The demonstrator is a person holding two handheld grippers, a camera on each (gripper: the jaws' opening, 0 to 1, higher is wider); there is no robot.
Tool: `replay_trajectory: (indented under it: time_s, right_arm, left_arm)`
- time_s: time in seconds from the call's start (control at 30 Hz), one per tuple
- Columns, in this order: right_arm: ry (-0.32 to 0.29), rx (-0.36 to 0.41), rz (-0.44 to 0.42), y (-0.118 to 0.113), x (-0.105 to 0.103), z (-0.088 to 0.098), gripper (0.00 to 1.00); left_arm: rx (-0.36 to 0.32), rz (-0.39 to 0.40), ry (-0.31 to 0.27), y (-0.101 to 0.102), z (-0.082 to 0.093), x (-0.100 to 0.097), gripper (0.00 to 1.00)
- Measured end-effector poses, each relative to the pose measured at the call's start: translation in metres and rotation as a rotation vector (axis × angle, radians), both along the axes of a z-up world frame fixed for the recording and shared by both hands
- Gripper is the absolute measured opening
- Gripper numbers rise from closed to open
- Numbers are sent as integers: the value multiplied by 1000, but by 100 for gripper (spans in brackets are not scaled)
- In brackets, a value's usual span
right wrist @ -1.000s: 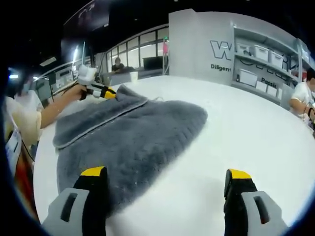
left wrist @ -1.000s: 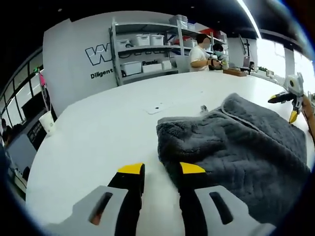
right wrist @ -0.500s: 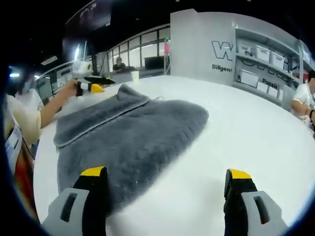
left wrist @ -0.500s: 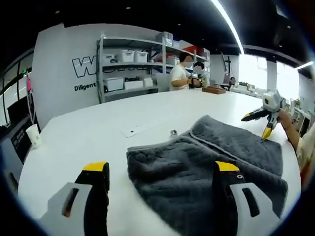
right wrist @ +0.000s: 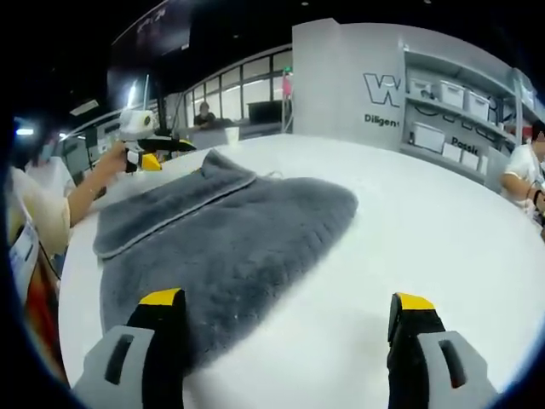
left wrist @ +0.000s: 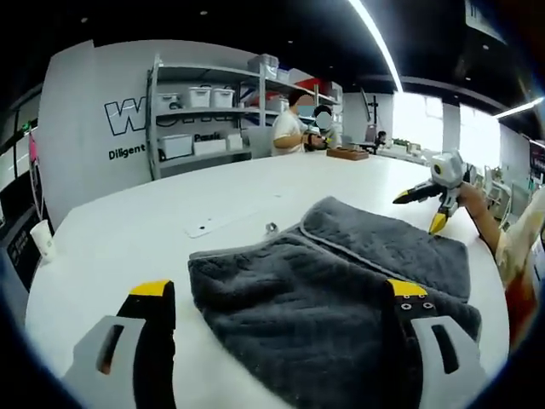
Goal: Open the folded towel by lifting each exposed corner and separating the folded layers until the towel lies flat within the target outline without major curled edges
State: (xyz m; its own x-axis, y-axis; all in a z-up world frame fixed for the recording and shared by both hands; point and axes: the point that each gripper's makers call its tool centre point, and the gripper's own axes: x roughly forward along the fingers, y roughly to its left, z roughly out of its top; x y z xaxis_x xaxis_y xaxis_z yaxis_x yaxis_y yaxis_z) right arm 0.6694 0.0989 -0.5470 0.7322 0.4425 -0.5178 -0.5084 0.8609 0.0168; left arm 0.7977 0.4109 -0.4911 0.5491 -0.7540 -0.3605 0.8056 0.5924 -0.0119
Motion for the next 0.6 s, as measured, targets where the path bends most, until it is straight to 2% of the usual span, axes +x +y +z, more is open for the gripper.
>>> replay_trajectory:
  time_s: [0.1, 0.27, 0.43, 0.53, 0.6]
  right_arm:
    - [1, 1, -1, 0, 0, 0, 99]
    - [6, -5, 2, 0, 0, -2, 99]
    - [7, 3, 7, 1, 0, -1, 99]
    - [7, 0, 5, 0, 0, -1, 99]
    - [15, -2, 10, 1, -1, -3, 99]
  left_arm:
    - [-8, 48, -4, 5, 3, 13, 96]
    - [-11, 101, -22, 11, 5, 33, 81]
    - [9, 141, -31, 17, 0, 49, 59]
    - [-21, 172, -26, 19, 1, 61, 45]
    - [-35, 195, -31, 21, 3, 71, 32]
